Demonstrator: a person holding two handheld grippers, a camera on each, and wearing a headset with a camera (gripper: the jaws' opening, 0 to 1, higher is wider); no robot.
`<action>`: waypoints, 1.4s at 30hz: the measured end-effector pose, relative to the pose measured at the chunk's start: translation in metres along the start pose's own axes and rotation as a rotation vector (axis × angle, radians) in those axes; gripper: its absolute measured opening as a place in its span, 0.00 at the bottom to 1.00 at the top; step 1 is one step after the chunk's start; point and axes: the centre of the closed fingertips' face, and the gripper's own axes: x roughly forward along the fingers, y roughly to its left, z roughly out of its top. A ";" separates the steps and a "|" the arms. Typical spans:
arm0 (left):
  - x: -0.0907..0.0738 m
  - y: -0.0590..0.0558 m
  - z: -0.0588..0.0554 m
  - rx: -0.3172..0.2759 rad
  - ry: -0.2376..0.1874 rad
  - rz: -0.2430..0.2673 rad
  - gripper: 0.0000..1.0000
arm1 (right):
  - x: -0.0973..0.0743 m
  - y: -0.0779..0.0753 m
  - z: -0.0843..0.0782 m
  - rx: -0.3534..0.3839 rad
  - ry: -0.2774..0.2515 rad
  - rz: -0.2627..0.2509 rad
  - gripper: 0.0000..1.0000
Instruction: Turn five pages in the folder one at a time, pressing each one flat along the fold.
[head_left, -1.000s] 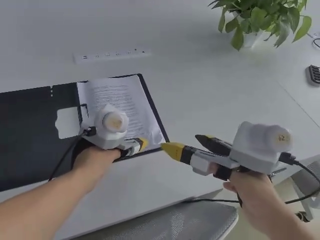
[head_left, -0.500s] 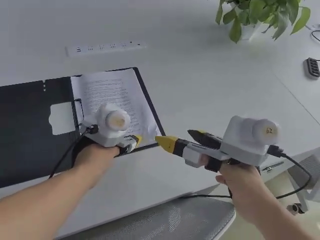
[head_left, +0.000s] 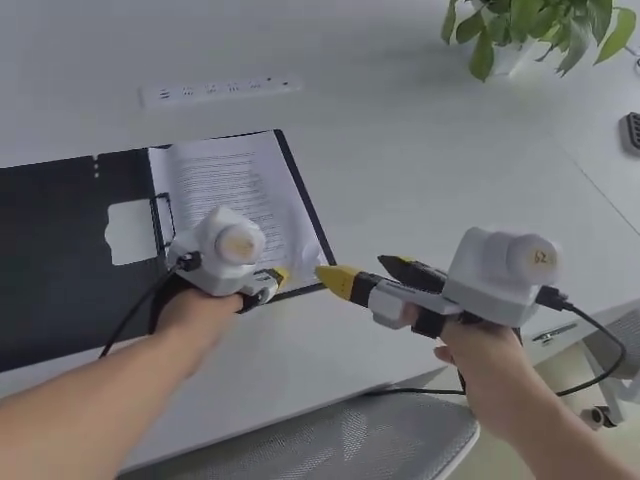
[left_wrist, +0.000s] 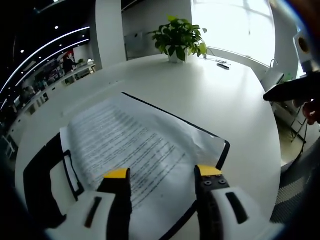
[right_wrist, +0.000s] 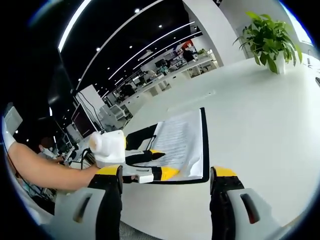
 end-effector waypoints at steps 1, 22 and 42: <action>0.000 0.000 0.000 0.001 -0.001 0.000 0.43 | 0.000 0.000 0.000 0.000 0.001 0.000 0.71; 0.005 0.008 0.000 0.040 -0.018 0.013 0.06 | 0.020 -0.002 -0.007 -0.002 0.045 0.012 0.65; 0.004 0.010 0.000 0.015 -0.030 0.021 0.04 | 0.069 -0.027 -0.024 0.119 0.123 -0.040 0.42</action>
